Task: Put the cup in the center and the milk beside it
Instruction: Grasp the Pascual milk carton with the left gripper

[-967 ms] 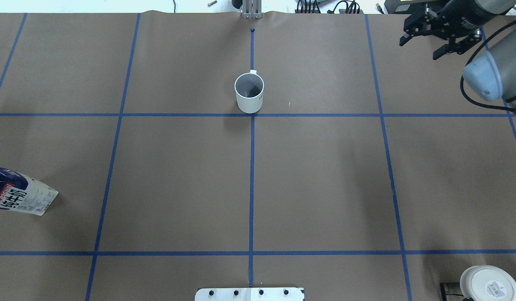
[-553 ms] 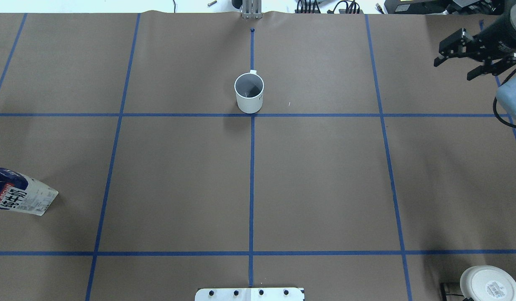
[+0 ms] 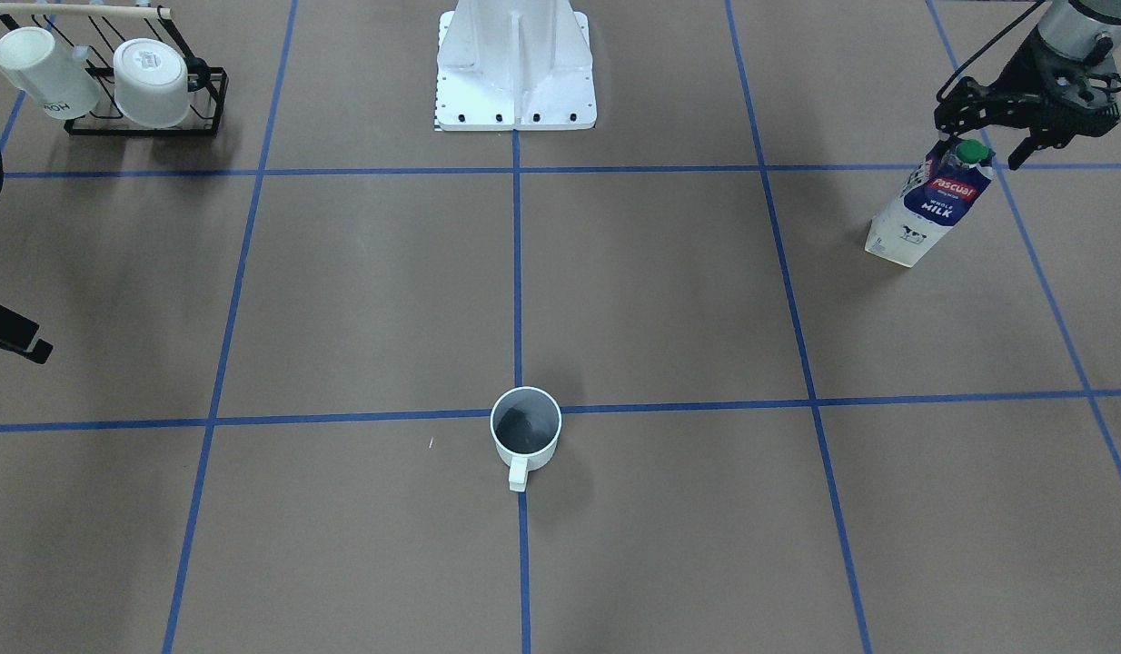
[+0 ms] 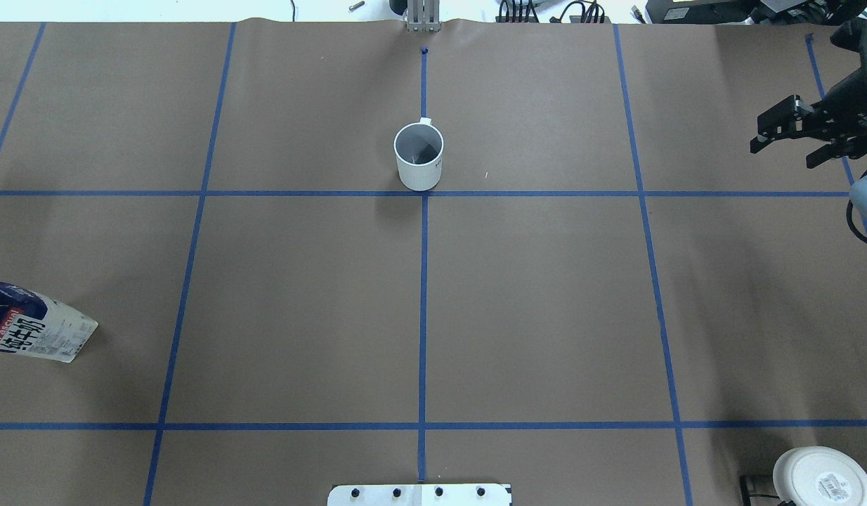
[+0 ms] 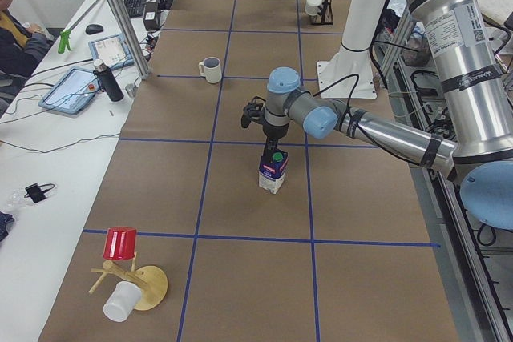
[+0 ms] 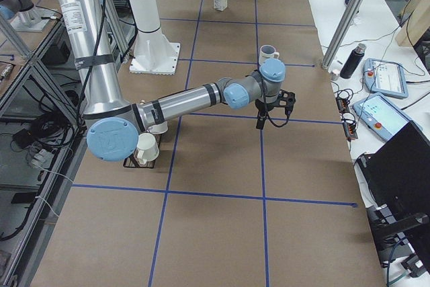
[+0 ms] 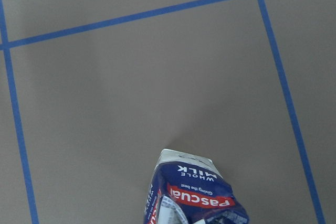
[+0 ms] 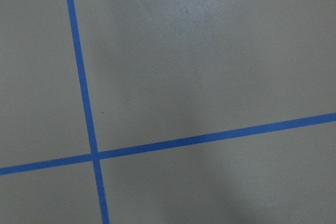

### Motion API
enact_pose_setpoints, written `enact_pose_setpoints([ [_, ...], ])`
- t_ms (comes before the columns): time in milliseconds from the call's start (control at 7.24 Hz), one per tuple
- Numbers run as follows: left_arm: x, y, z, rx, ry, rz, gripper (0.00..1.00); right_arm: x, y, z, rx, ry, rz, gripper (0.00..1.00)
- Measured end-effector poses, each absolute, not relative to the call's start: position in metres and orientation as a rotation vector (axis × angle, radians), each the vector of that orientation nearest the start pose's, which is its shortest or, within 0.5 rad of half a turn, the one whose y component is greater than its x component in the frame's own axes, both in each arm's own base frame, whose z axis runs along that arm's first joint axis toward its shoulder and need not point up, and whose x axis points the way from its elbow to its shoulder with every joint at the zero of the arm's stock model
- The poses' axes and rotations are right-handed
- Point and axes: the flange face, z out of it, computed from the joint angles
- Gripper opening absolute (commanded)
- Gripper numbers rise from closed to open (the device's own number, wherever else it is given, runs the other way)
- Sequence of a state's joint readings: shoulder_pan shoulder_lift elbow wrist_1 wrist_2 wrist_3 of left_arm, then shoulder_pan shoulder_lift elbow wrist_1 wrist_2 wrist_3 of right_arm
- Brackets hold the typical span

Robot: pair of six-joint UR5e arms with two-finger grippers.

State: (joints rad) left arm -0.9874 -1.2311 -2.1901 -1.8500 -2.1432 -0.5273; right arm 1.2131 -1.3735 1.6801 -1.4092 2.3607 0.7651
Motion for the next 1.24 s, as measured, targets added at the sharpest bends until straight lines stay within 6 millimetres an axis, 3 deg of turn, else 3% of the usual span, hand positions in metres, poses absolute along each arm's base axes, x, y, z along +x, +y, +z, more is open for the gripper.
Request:
enact_pose_setpoints([
  [276, 0.147, -0.350, 0.484, 0.139, 0.756, 0.223, 0.98, -0.147, -0.564, 0.480, -0.034, -0.887, 0.175, 1.00],
  [415, 0.153, -0.354, 0.489, 0.131, 0.754, 0.227, 0.71, -0.152, -0.563, 0.480, -0.036, -0.886, 0.166, 1.00],
  [553, 0.160, -0.361, 0.491, 0.129, 0.756, 0.226, 0.05, -0.155, -0.563, 0.479, -0.037, -0.886, 0.159, 1.00],
  [691, 0.165, -0.367, 0.491, 0.126, 0.760, 0.220, 0.00, -0.157, -0.563, 0.478, -0.037, -0.886, 0.156, 1.00],
  [967, 0.169, -0.371, 0.488, 0.125, 0.770, 0.214, 0.00, -0.160, -0.564, 0.477, -0.026, -0.874, 0.154, 1.00],
  [1106, 0.172, -0.374, 0.477, 0.132, 0.791, 0.214, 0.00, -0.164, -0.564, 0.478, -0.021, -0.862, 0.151, 1.00],
  [1244, 0.179, -0.383, 0.450, 0.134, 0.845, 0.192, 0.00, -0.168, -0.563, 0.479, -0.021, -0.855, 0.148, 1.00],
])
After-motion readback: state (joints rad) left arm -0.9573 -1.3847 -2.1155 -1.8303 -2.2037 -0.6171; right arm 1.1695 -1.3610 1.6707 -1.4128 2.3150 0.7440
